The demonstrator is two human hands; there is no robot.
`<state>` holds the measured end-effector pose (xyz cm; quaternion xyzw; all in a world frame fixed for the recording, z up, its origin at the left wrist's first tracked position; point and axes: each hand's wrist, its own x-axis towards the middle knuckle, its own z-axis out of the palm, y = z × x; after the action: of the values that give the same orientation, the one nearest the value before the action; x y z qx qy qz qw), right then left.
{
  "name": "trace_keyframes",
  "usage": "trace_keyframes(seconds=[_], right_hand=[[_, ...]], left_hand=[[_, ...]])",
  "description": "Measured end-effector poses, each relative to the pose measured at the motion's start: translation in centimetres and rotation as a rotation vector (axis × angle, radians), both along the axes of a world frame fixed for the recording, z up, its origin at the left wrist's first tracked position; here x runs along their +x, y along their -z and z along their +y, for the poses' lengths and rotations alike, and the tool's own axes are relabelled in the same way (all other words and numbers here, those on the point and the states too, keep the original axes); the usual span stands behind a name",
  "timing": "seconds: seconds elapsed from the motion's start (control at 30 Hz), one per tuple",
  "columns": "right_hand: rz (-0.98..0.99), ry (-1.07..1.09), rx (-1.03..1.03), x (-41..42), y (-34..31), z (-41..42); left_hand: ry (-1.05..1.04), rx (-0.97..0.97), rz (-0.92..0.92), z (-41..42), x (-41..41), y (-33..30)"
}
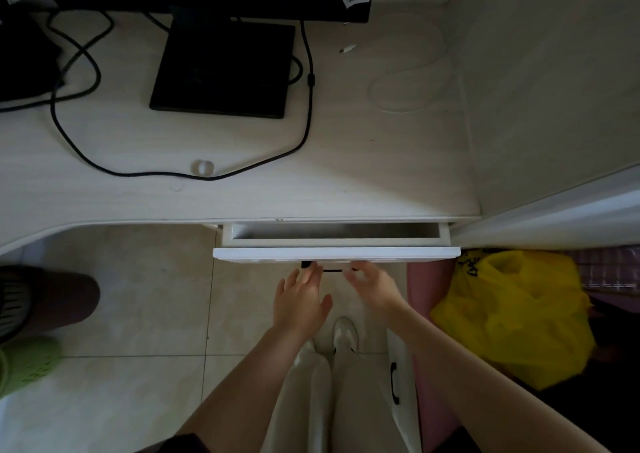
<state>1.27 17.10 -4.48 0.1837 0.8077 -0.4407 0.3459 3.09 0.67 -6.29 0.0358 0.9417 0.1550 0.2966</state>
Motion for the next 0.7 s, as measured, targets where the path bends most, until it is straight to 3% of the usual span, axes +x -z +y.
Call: trace_keyframes(seconds=[0.1,0.2,0.33,0.57,0.63,0.7], right_hand=[[-0.204,0.594,-0.32,-1.0,-1.6,0.3],[-0.276,1.012,-0.43,-1.7,-2.0,1.3],[-0.32,1.095,-0.478,-2.0,-2.4,1.7],[-0.378,1.072,-0.54,-2.3,-2.9,2.6],[-0.392,1.069,-0.542,-2.4,-3.0,2.8],[-0.388,1.106,-0.547,-2.7,-3.5,2.9]], left_hand=[[0.015,-0.011,-0.007,0.1,0.8,0.0],[0.009,0.044,-0.011,0.1,1.3,0.1],[-0.172,0.287,-0.039,-0.2,1.4,-0.1],[-1.458,0.854,-0.349,-0.2,-2.8,-2.4],[-1.637,0.971,-0.39,-1.1,-4.1,-2.3],[-1.683,1.013,-0.397,-2.0,-4.6,-2.4]])
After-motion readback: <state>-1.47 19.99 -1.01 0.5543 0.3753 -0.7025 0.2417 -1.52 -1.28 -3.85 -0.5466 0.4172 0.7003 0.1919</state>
